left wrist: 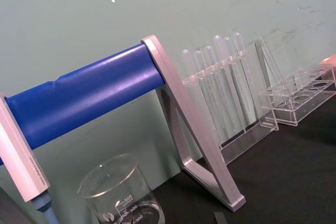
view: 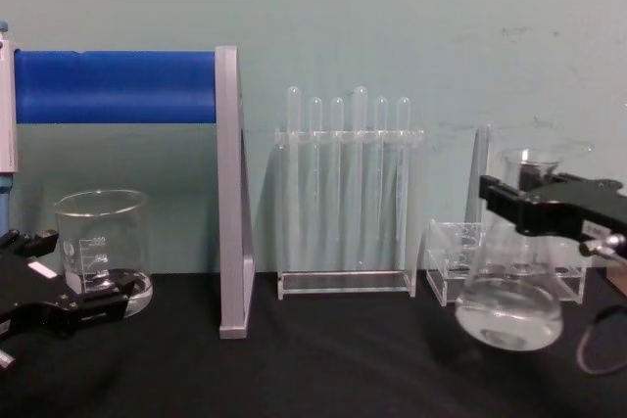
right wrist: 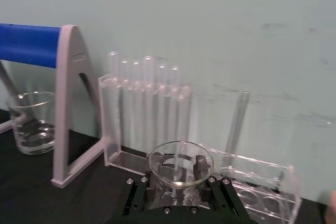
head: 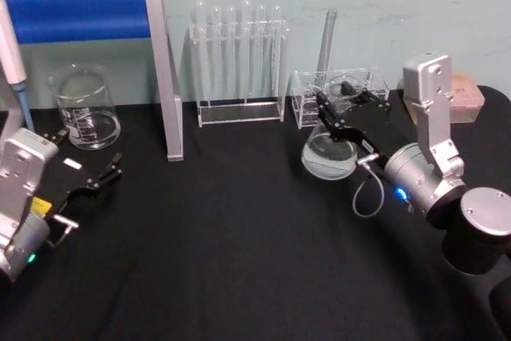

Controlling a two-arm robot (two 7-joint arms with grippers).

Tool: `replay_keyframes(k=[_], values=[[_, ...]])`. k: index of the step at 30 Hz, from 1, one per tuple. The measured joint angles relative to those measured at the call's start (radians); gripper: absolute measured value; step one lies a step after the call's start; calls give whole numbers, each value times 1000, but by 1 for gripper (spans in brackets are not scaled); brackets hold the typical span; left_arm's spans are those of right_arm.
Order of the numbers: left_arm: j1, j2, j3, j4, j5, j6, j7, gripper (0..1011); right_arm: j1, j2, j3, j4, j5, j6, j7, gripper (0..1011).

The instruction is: Grasp the erlenmeyer flask with one hand, shake it three times, then place it back.

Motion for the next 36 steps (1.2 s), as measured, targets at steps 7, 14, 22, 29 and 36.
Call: replay_keyframes(k=[7, 14, 22, 29, 36], values=[[0, 0, 0, 0, 0, 0, 0, 1001, -4, -10, 21, 2, -13, 5, -3, 457], [0, 0, 0, 0, 0, 0, 0, 1001, -12, -23, 5, -9, -29, 12, 36, 457], [0, 0, 0, 0, 0, 0, 0, 1001, -24, -31, -41, -34, -37, 22, 97, 457], [0, 0, 0, 0, 0, 0, 0, 1001, -34, -29, -82, -57, -37, 28, 139, 457], [0, 0, 0, 0, 0, 0, 0, 1001, -45, -16, -136, -87, -29, 30, 188, 457]])
